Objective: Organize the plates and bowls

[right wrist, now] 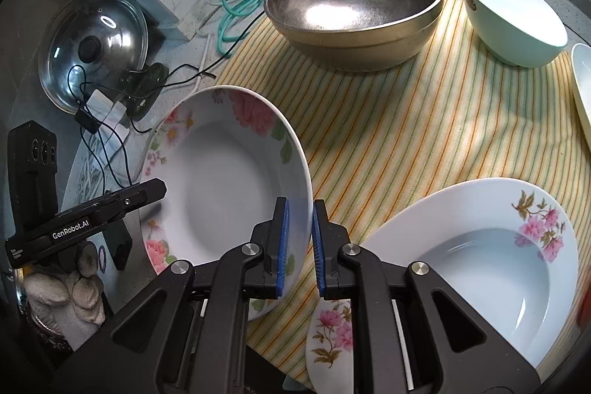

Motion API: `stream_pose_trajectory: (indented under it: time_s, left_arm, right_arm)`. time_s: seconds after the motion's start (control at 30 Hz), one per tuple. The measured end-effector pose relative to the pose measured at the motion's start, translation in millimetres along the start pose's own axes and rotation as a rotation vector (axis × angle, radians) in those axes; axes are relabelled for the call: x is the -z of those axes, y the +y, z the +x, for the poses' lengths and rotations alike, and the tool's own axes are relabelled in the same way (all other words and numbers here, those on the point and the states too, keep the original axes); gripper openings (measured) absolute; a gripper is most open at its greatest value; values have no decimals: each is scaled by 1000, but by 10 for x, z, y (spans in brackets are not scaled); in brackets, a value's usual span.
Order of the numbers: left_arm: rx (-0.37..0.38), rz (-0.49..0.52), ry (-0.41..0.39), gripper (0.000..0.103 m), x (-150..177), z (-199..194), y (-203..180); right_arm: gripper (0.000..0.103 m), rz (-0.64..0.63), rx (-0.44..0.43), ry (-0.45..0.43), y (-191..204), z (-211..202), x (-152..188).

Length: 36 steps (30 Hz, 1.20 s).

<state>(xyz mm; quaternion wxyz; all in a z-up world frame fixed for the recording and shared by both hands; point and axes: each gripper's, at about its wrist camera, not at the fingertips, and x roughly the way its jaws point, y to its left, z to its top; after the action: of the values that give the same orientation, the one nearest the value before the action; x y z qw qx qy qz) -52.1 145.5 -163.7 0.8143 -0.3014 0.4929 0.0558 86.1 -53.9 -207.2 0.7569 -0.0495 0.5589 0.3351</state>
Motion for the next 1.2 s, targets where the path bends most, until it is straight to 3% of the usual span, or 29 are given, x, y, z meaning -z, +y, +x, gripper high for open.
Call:
stream_pose_trajectory:
  time_s: [0.47, 1.2]
  left_arm:
    - [70, 107, 5, 29, -59, 29, -493]
    - [175, 339, 130, 29, 207, 461, -1535]
  right_arm:
    - [13, 92, 19, -71, -281, -551, 243]
    - [13, 335, 118, -126, -1176, -1134, 925]
